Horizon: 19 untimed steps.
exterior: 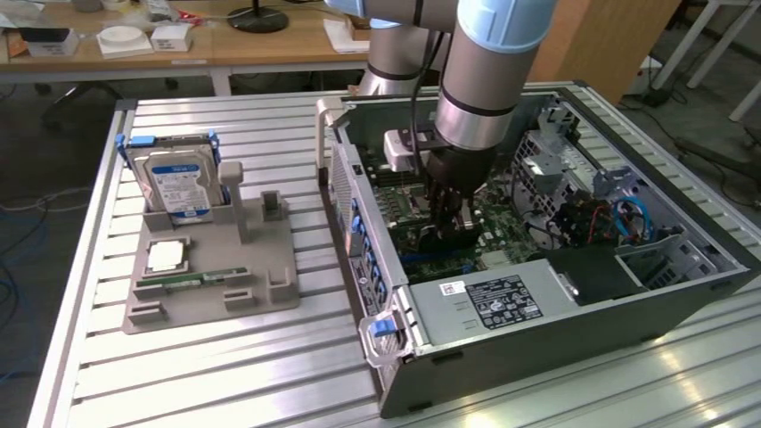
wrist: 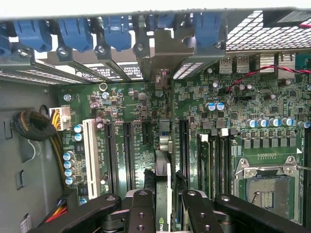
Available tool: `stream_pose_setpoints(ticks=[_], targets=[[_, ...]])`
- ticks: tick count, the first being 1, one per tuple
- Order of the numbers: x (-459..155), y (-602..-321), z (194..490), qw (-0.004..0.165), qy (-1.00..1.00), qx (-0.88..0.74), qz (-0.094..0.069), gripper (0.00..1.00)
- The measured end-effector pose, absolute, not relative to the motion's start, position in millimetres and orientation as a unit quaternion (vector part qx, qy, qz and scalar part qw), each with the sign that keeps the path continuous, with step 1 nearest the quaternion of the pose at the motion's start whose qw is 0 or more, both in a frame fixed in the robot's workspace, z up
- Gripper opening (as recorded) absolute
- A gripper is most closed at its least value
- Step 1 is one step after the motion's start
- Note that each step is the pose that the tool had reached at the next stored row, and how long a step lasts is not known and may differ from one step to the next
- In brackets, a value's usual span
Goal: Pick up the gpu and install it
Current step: 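Insert the gpu into the slot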
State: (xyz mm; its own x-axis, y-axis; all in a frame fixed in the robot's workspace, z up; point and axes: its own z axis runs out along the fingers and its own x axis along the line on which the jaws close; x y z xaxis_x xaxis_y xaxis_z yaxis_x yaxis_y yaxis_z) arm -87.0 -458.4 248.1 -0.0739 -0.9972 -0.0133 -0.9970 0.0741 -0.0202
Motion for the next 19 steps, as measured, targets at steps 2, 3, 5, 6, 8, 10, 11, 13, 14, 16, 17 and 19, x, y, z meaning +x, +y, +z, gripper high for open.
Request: stream_pose_setpoints(ticks=[2, 3, 5, 6, 8, 10, 11, 13, 14, 16, 17, 19], targets=[[-87.0, -458.4, 248.1, 0.013, 0.731, -0.682, -0.002, 0.26], [-86.9, -458.4, 248.0, 0.013, 0.731, -0.682, -0.002, 0.26], [-87.0, -458.4, 248.0, 0.013, 0.731, -0.682, -0.002, 0.26], [-86.9, -458.4, 248.0, 0.013, 0.731, -0.683, -0.002, 0.26], [-86.9, -458.4, 248.1, 0.013, 0.731, -0.683, -0.002, 0.26], [-87.0, -458.5, 248.0, 0.013, 0.731, -0.683, -0.002, 0.26], [-87.0, -458.5, 247.9, 0.013, 0.731, -0.683, -0.002, 0.26], [-87.0, -458.5, 247.6, 0.013, 0.731, -0.683, -0.002, 0.26], [-87.0, -458.5, 247.3, 0.013, 0.731, -0.683, -0.002, 0.26], [-87.0, -458.3, 246.4, 0.013, 0.731, -0.683, -0.002, 0.26], [-87.1, -458.3, 246.2, 0.013, 0.731, -0.683, -0.002, 0.26], [-87.2, -458.4, 246.5, 0.013, 0.731, -0.683, -0.002, 0.26]])
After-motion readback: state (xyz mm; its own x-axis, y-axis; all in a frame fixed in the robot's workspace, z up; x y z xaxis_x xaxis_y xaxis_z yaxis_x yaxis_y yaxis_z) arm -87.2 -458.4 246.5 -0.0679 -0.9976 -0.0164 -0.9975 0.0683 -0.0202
